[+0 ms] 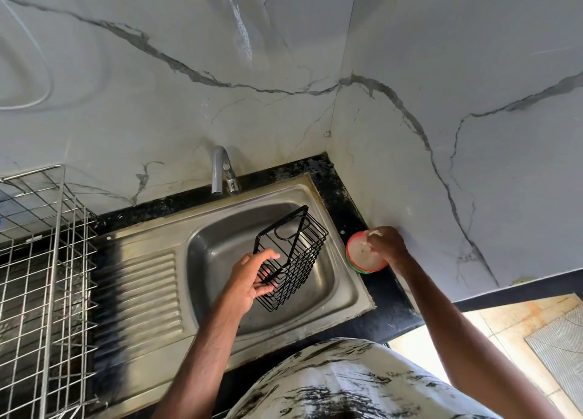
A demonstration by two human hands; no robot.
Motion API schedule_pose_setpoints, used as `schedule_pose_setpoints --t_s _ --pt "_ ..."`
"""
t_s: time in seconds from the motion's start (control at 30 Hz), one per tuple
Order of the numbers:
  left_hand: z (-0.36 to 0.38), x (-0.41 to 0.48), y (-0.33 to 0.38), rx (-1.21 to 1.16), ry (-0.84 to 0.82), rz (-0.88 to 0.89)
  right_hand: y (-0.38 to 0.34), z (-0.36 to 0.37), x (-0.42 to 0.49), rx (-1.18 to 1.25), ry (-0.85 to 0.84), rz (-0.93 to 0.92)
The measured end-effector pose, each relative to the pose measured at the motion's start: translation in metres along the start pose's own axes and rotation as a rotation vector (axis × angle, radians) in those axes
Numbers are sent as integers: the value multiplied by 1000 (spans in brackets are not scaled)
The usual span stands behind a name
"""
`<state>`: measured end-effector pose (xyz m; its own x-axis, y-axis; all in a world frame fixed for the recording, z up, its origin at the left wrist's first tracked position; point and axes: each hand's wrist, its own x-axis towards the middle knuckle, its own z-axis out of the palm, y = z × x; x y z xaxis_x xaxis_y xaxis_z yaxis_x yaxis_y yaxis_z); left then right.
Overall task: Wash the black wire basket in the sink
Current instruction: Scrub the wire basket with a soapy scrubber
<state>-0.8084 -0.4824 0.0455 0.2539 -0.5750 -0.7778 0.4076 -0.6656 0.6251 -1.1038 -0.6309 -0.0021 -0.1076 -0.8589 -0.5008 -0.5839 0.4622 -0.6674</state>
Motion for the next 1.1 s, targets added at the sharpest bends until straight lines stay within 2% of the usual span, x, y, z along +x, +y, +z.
schedule_pose_setpoints --t_s 0.07,0.2,0.4,0.53,0.93,1.03,1.1 --pt "-1 1 0 -3 4 -3 0 3 3 56 -23 60" --pt "-1 3 0 -10 0 -14 -2 7 6 -115 71 -40" --pt "-1 4 0 -18 2 -20 -4 12 3 -3 135 -164" --pt "-3 6 -2 -17 11 -23 -8 11 3 62 181 -177" --pt "-2 7 -3 1 5 -26 -17 10 -6 42 191 -217" --pt "-2 6 -2 15 0 -18 -16 10 -6 63 147 -167" --pt "-2 4 -1 36 -3 -7 -17 11 -4 89 52 -69"
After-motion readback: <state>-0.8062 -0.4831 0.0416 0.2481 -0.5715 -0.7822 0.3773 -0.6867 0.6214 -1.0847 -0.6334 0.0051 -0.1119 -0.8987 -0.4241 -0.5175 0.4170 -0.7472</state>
